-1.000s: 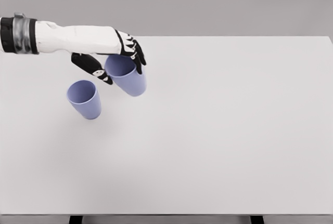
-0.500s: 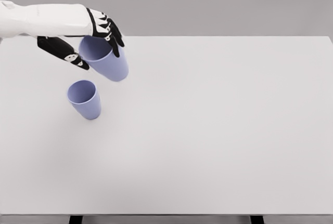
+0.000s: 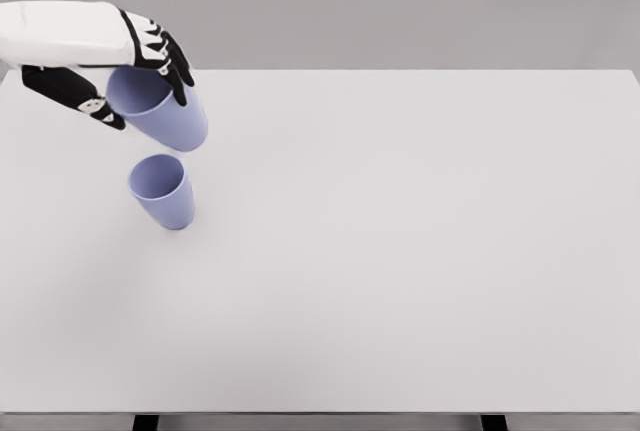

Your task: Place the right cup on the left cup with left arm

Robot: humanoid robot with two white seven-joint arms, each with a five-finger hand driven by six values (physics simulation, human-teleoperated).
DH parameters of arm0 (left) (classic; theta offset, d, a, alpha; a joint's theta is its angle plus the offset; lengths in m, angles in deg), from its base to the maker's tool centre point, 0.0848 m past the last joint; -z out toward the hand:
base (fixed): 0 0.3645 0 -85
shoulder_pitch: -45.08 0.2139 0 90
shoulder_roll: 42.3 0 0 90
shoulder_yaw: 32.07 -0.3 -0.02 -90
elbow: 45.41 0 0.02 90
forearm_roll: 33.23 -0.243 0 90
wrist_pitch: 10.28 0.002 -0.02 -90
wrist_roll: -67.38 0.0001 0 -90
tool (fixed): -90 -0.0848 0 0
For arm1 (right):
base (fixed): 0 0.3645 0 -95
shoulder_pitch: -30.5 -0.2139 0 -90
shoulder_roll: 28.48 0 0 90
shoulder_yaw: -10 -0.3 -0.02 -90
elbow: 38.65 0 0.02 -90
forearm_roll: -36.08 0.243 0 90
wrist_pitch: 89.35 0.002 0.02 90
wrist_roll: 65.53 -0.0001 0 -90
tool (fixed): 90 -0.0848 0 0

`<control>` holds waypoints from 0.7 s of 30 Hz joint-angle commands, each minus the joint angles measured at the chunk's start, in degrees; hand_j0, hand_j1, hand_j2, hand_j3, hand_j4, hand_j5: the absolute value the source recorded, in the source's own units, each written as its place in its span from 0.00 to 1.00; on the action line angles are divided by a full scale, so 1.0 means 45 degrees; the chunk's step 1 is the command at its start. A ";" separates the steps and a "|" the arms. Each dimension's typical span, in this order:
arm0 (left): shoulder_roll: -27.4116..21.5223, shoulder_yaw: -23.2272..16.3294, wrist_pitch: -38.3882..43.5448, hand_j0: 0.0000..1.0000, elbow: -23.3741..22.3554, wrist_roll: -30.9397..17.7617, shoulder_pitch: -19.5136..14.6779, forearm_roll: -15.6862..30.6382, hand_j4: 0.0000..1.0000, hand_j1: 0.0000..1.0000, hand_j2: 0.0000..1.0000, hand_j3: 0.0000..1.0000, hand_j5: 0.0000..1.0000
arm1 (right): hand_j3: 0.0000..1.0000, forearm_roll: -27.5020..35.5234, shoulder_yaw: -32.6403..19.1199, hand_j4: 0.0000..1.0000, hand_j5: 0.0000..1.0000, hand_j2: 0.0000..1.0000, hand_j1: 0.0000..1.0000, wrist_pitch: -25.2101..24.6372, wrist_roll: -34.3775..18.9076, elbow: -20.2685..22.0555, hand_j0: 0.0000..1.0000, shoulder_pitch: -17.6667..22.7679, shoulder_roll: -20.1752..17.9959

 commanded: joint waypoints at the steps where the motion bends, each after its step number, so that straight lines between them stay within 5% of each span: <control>1: -0.0039 0.0021 0.0037 0.61 0.0041 -0.0139 0.0000 0.0129 0.61 0.61 0.61 0.61 0.61 | 1.00 -0.0005 -0.0001 1.00 1.00 1.00 1.00 0.0001 -0.0003 -0.0001 1.00 0.0000 0.0000; 21: -0.0625 -0.0604 0.0037 0.61 0.0002 -0.0393 0.0020 0.0031 0.61 0.61 0.61 0.61 0.61 | 1.00 -0.0005 -0.0001 1.00 1.00 1.00 1.00 0.0001 -0.0003 -0.0001 1.00 0.0000 0.0000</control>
